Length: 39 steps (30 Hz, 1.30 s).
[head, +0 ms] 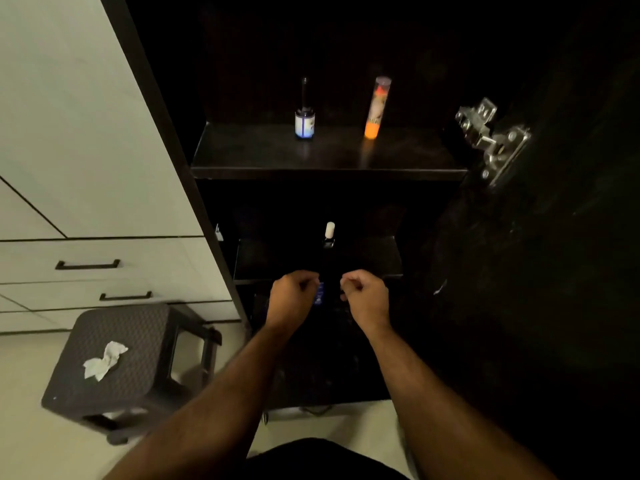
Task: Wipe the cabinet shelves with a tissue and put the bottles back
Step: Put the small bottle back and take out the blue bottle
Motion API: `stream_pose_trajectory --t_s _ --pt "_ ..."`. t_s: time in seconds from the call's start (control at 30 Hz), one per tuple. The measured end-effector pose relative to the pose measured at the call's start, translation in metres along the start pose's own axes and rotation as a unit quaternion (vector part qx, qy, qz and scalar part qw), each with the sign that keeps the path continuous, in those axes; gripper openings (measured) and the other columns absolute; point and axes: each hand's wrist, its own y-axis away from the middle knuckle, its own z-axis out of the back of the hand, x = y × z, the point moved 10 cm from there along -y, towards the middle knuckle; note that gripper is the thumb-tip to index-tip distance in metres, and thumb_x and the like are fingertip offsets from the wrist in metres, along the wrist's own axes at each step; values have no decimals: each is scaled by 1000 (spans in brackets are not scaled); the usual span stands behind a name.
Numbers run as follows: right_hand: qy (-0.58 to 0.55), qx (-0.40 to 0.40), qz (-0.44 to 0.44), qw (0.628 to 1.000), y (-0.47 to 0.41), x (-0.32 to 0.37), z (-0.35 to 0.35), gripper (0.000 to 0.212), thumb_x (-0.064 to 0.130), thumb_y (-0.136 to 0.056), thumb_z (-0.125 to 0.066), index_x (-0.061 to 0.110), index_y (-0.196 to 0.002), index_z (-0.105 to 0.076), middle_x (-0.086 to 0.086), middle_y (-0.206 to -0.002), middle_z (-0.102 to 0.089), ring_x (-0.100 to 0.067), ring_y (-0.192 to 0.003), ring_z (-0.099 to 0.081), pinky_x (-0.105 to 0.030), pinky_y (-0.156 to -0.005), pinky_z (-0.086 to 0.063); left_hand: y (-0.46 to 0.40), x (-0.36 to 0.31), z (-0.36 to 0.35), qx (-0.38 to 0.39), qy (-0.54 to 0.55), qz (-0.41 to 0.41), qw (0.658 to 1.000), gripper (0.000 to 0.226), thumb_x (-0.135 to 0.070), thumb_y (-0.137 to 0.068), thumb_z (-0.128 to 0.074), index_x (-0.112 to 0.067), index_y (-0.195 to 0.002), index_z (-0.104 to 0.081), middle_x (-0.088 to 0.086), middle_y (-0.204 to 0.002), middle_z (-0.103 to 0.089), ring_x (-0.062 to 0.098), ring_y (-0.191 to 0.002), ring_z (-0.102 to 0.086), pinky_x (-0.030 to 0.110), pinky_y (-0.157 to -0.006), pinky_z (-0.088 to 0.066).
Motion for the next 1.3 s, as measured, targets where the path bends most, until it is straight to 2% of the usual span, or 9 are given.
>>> stream_pose_trajectory --t_s 0.17,0.33,0.5,0.73,0.83,0.93,1.03,1.13,1.3 --pt "-18 34 -52 998 41 -42 -14 9 6 -90 -64 11 -88 -71 0 -79 -70 -16 -68 -70 -14 -55 -50 37 50 -15 34 -8 46 998 15 -24 -94 -60 -22 -102 -72 -1 -88 -72 13 -77 -66 32 -73 -55" --pt "-13 50 -121 991 78 -83 -31 16 5 -90 -64 17 -83 -70 0 -74 -69 -17 -63 -69 -18 -52 -46 64 93 -21 66 -30 76 994 13 -27 -93 -59 -33 -97 -70 -11 -81 -68 2 -68 -63 23 -62 -53" --pt "26 33 -123 992 96 -99 -43 7 4 -88 -65 7 -89 -71 -9 -71 -68 -27 -65 -70 -28 -58 -51 63 125 -25 92 -23 87 992 15 -25 -91 -58 -33 -95 -71 -9 -83 -68 8 -72 -66 33 -66 -59" --pt "35 14 -141 989 87 -123 -63 8 7 -88 -66 11 -92 -72 -8 -76 -70 -18 -64 -70 -14 -46 -44 49 154 -38 109 0 73 991 22 -27 -95 -58 -24 -114 -69 -3 -100 -68 13 -88 -65 31 -80 -55" --pt "38 19 -129 991 78 -139 -75 8 6 -89 -65 8 -94 -71 -10 -79 -71 -19 -67 -71 -19 -51 -47 46 169 -51 120 -2 57 991 26 -26 -97 -57 -21 -122 -65 -1 -109 -68 10 -85 -63 27 -76 -54" --pt "42 32 -124 991 63 -158 -88 11 4 -88 -65 5 -97 -71 -13 -84 -73 -25 -76 -72 -35 -65 -57 31 186 -65 109 -10 54 993 27 -23 -96 -59 -20 -122 -65 0 -112 -68 6 -87 -59 18 -72 -46" --pt "28 19 -126 992 40 -172 -90 13 4 -88 -66 8 -98 -71 -12 -89 -73 -27 -84 -71 -48 -77 -58 8 198 -80 99 0 54 994 34 -18 -94 -62 -18 -127 -61 2 -122 -65 9 -103 -59 17 -84 -43" --pt "21 7 -110 994 10 -178 -88 16 2 -87 -66 10 -100 -71 -8 -92 -72 -24 -88 -70 -51 -82 -57 -18 204 -96 79 16 59 995 41 -16 -92 -64 -19 -132 -56 1 -130 -60 14 -119 -56 24 -97 -43" --pt "32 12 -74 997 -40 -175 -93 24 5 -87 -68 13 -110 -67 0 -100 -68 -19 -97 -67 -49 -86 -56 -52 200 -119 58 39 55 996 49 -16 -92 -63 -22 -138 -49 -1 -136 -55 7 -118 -52 19 -94 -39"
